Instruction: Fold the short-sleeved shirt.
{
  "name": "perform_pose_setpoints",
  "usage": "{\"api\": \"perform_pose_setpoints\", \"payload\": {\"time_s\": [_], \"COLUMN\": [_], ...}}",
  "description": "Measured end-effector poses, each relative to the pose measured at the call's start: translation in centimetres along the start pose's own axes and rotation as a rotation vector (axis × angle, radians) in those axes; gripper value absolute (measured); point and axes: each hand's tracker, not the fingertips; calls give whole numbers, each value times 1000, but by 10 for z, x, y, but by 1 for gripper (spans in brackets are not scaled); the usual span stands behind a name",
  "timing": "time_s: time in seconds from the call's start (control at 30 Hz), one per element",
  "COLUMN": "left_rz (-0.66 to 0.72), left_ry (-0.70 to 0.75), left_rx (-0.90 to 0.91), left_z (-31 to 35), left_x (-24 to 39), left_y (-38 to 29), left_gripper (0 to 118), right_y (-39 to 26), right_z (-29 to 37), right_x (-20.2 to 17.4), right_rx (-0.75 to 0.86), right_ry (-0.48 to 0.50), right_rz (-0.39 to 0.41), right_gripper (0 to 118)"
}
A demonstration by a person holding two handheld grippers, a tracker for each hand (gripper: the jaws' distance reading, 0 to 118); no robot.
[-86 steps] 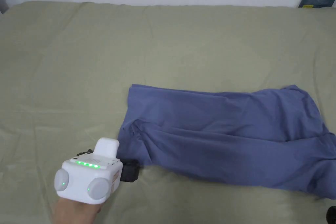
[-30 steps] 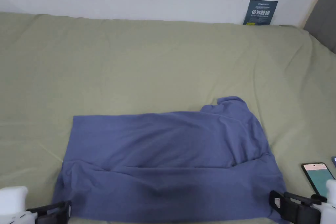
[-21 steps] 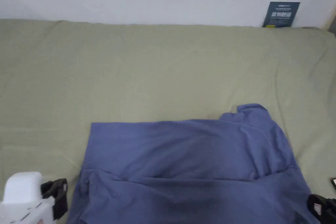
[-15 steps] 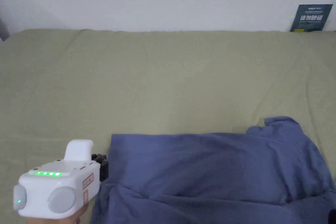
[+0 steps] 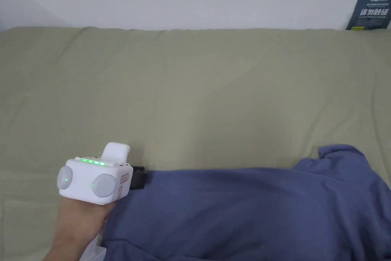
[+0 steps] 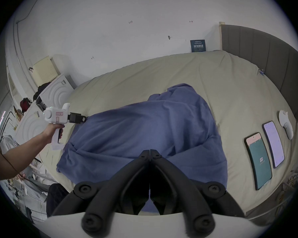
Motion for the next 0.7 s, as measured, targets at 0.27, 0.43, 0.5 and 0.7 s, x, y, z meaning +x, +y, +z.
{"api": "perform_pose_setpoints", "payload": {"time_s": [0.27, 0.43, 0.5, 0.7], "left_rz": [-30, 51, 47, 43], "left_ry": [-44, -89, -93, -81], "left_rx": [56, 88, 87, 81], "left_z": [39, 65, 68, 64], "left_x": [36, 41, 42, 39], "left_y": [-28, -29, -25, -19], "left_gripper": [6, 6, 6, 6], "right_y": [64, 108, 119, 127], "right_z": [-53, -144, -179, -239], "right_x": [37, 96, 123, 145], "right_rx": [-16, -127, -93, -208], "right_ry": [-92, -89, -163, -327], "right_rz": [107, 74, 94, 171], "right_gripper": [0, 117, 116, 108]}}
